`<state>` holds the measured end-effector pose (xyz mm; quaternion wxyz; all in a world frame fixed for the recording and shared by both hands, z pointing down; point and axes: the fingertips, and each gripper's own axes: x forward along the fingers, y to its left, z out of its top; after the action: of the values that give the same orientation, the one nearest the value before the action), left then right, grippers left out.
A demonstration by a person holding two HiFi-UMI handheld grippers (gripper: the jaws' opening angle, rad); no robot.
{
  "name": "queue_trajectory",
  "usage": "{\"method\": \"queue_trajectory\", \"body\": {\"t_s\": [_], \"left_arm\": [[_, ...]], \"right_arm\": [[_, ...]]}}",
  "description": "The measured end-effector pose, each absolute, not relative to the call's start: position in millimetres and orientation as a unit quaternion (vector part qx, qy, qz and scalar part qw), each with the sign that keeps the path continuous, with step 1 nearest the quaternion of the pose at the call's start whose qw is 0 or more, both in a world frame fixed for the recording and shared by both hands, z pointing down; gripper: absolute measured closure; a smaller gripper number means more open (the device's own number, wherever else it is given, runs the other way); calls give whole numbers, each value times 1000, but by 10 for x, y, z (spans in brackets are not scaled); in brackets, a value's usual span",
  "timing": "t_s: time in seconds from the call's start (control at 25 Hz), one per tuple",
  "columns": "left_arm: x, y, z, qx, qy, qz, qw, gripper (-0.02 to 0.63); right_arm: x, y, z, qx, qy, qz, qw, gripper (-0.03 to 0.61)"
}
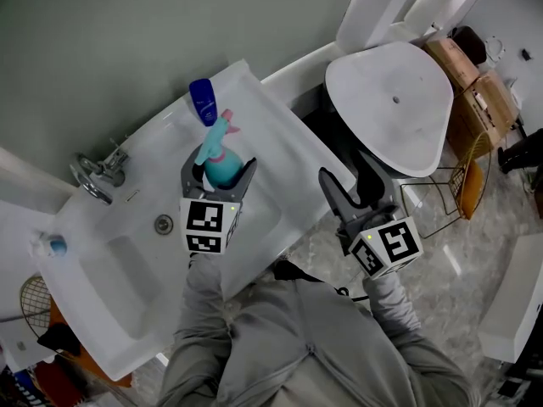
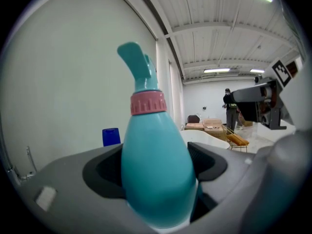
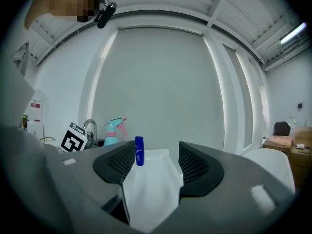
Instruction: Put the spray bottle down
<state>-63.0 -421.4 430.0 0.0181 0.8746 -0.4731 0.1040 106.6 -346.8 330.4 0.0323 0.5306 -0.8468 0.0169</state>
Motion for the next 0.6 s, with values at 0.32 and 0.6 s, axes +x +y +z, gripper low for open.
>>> {"method": "queue_trajectory", "body": {"t_s": [0.32,0.6], "left_arm": [[-412,-4562,4544,877,-468,107,20,193],[-200,-4731,4697,883,-456,108,28,193]], "right_arm": [[1316,-3638,3423,546,-837,25,42,318],[1407,-3756,3504,550,-833,31,48,318]]}}
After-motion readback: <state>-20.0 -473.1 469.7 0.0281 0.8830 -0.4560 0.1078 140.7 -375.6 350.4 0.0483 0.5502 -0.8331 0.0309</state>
